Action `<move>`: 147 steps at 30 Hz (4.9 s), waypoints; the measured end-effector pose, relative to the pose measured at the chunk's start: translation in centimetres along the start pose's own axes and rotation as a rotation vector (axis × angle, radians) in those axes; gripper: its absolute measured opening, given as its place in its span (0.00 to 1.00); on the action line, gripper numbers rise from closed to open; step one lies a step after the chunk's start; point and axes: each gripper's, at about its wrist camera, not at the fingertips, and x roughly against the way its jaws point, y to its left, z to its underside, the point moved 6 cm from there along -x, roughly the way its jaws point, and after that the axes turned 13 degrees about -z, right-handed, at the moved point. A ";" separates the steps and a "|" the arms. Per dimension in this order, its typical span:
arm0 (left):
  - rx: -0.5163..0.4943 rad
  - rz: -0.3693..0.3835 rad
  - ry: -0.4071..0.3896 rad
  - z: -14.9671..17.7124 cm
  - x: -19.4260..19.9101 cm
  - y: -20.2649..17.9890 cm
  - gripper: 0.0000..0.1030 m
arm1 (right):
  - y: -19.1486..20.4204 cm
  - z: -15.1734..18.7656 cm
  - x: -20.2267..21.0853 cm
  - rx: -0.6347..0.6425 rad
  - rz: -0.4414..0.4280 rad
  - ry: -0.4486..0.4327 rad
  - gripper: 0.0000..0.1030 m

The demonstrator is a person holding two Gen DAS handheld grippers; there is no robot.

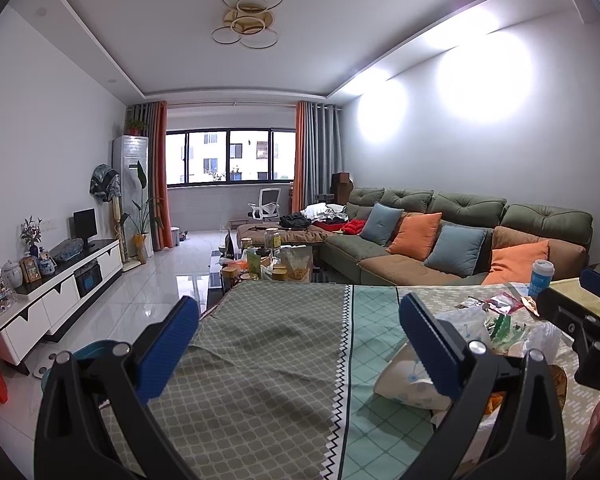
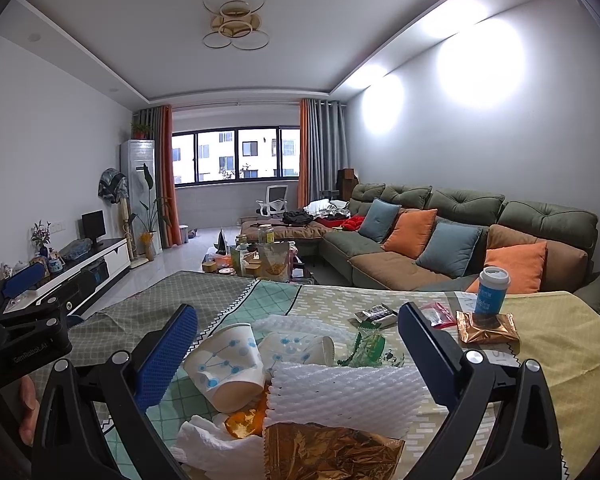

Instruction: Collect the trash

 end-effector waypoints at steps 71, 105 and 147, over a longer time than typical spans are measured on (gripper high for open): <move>0.004 -0.006 0.006 0.5 -0.6 -0.1 0.97 | 0.2 -0.2 0.2 -0.003 -0.002 -0.003 0.97; -0.256 0.602 0.330 9.0 1.2 -9.7 0.97 | -7.5 5.4 -2.2 -0.196 -0.078 0.301 0.97; -0.091 0.446 0.341 5.1 -0.7 3.4 0.21 | 1.9 -1.9 -6.4 -0.231 -0.550 0.216 0.15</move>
